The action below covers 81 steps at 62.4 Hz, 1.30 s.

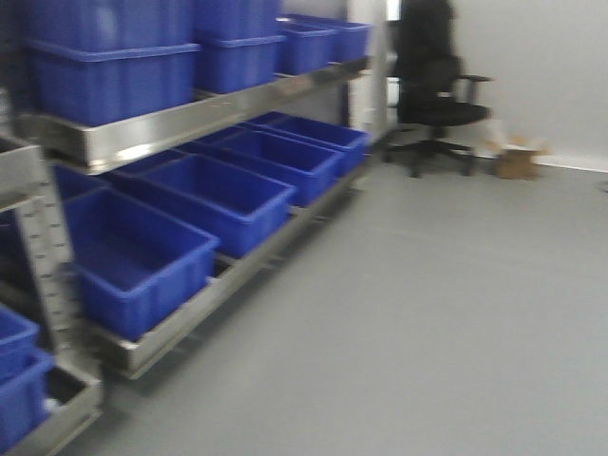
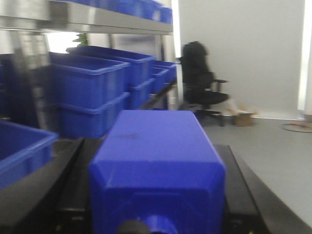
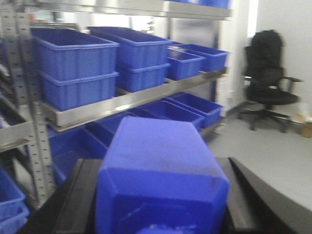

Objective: Pick and sort blue part to right shelf

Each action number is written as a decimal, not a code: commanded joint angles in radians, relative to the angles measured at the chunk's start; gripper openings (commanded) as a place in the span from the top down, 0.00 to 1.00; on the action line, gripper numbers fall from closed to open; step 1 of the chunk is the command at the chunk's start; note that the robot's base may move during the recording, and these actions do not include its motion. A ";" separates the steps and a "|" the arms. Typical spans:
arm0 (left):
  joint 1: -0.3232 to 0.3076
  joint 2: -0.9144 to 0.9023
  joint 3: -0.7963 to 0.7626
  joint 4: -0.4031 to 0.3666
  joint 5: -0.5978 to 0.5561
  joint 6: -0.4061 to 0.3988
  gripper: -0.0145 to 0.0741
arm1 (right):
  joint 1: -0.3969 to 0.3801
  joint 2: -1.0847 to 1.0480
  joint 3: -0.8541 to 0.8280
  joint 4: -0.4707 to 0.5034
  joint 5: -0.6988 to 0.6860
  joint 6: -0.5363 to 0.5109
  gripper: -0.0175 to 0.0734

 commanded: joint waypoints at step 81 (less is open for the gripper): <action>-0.001 0.018 -0.021 0.009 -0.083 0.000 0.53 | -0.002 0.017 -0.026 -0.012 -0.097 -0.009 0.59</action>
